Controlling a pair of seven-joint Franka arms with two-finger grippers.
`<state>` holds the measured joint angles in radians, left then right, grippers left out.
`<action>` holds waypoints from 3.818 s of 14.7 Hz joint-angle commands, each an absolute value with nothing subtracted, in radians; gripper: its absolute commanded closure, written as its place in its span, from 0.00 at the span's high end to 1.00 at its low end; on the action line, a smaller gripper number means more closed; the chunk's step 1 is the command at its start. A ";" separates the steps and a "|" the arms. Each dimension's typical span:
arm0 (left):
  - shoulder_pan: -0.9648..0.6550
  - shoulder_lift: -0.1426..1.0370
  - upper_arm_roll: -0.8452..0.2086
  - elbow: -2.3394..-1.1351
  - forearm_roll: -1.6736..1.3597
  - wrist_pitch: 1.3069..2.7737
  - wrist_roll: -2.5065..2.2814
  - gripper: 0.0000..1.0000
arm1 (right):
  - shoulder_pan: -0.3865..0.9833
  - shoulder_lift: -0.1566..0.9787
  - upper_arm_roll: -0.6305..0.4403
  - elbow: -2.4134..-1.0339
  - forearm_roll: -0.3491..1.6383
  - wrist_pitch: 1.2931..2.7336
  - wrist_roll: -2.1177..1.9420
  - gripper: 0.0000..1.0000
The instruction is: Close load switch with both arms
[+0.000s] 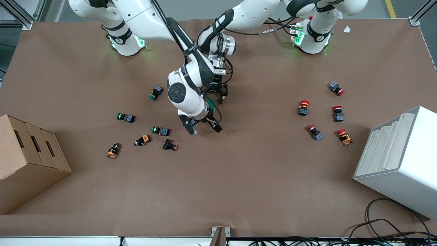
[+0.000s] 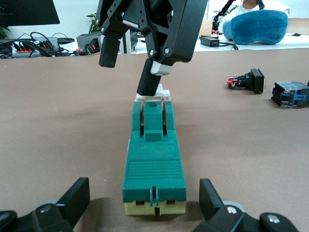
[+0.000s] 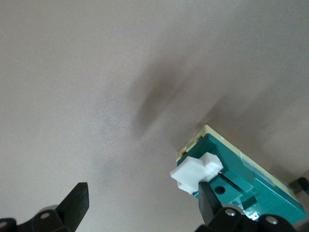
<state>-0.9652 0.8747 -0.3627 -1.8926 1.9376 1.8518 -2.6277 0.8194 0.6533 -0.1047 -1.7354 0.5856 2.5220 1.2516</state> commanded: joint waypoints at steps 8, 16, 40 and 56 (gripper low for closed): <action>-0.962 0.856 -0.370 -1.878 1.896 1.842 -2.570 1.00 | 0.706 0.646 -0.146 -1.694 0.479 2.375 1.025 1.00; -0.957 0.798 -0.436 -1.792 1.644 1.845 -2.488 1.00 | 0.615 0.401 -0.515 -1.697 0.292 1.858 0.208 1.00; -0.180 0.092 -0.446 -1.575 0.335 1.806 -0.608 1.00 | 0.493 0.310 -0.755 -1.382 0.200 1.394 -0.187 1.00; -0.064 -0.092 -0.172 -1.577 0.055 1.523 -0.038 1.00 | -0.034 -0.074 -0.074 -1.703 -0.038 1.534 -0.095 1.00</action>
<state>-0.0598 -0.0486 -0.1820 -1.5300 0.0725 1.5262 -0.0453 -0.0102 -0.0246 -0.0974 -1.6472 -0.0175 1.5129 -0.1086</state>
